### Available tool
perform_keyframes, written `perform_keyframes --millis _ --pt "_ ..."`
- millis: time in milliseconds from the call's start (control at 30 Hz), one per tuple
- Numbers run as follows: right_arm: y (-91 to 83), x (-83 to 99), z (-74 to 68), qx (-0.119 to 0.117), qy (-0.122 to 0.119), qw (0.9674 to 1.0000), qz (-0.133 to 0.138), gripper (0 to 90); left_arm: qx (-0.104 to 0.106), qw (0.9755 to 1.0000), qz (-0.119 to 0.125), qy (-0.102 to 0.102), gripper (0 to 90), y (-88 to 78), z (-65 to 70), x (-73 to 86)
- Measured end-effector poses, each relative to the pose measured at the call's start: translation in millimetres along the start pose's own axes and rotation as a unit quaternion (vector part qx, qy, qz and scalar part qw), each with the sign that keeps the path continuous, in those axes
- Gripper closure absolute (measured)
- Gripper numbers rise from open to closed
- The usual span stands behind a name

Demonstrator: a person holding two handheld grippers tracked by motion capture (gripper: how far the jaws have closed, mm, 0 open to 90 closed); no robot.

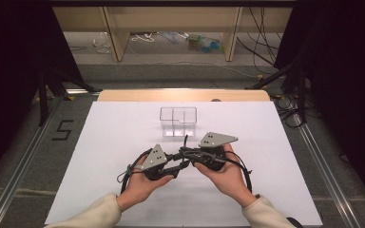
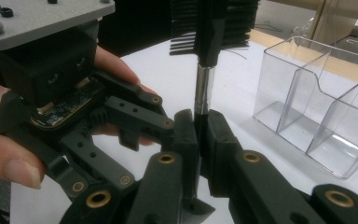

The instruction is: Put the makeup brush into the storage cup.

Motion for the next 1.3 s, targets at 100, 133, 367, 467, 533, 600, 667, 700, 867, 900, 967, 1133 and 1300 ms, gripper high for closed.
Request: perform_keyframes --millis 100,133,367,467,533,600,667,700,867,900,967,1133,1300 --pt "-0.1 0.0 0.0 0.001 0.001 1.0 0.0 85.4 -0.002 1.0 0.002 0.006 71.0 -0.6 -1.7 -1.3" --pt "-0.1 -0.1 -0.1 0.001 0.001 1.0 0.0 85.4 -0.002 1.0 0.002 0.006 71.6 -0.6 -2.0 -1.5" --pt "-0.6 -0.1 1.0 0.005 0.001 1.0 0.0 85.3 -0.004 1.0 0.006 0.001 75.6 -0.3 -3.2 -1.2" --pt "-0.6 -0.1 0.9 0.004 0.003 1.0 0.0 85.3 -0.004 1.0 0.004 0.002 76.5 -1.1 -3.6 -1.1" --pt "-0.5 -0.1 0.9 0.004 0.003 1.0 0.001 85.3 -0.003 1.0 0.005 0.002 77.4 -0.9 -3.2 -1.2" --pt "-0.2 0.0 1.0 0.005 0.004 1.0 0.001 85.3 -0.002 1.0 0.006 0.0 78.7 -0.7 -2.3 -1.2" --pt "-0.1 0.2 1.0 0.005 0.004 1.0 0.001 85.3 -0.002 1.0 0.005 0.001 79.5 -0.7 -2.0 -0.9" --pt "0.0 0.2 1.0 0.005 0.004 1.0 0.001 85.3 -0.002 1.0 0.005 0.001 80.4 -0.8 -2.0 -0.8" --pt "-0.1 -0.3 0.4 0.003 0.005 1.0 0.003 85.3 -0.001 0.9999 0.006 0.009 84.1 -1.1 -2.4 -1.4" --pt "-0.1 -0.3 0.4 0.003 0.005 1.0 0.003 85.3 -0.001 0.9999 0.006 0.009 84.2 -1.2 -2.5 -1.4" --pt "-0.1 -0.3 0.3 0.003 0.006 1.0 0.004 85.3 0.0 1.0 0.006 0.008 84.3 -1.4 -2.7 -1.5" --pt "-0.1 -2.1 -0.6 0.003 0.003 0.9999 0.013 84.0 -0.001 0.9999 0.008 0.007 84.7 -2.6 -3.2 -3.5" --pt "-1.5 -3.2 -1.2 0.004 0.006 0.9999 0.015 77.0 -0.002 1.0 0.008 0.003 84.6 -3.1 -4.0 -3.9"
Point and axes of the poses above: each handheld gripper's, and its own axes: y roughly forward along the jaws, x roughly out of its underside, z roughly to its right, the point moved 9 cm from there along y, roughly forward along the jaws, and after that the axes turned 10 degrees about y, right-handed, at the moved point
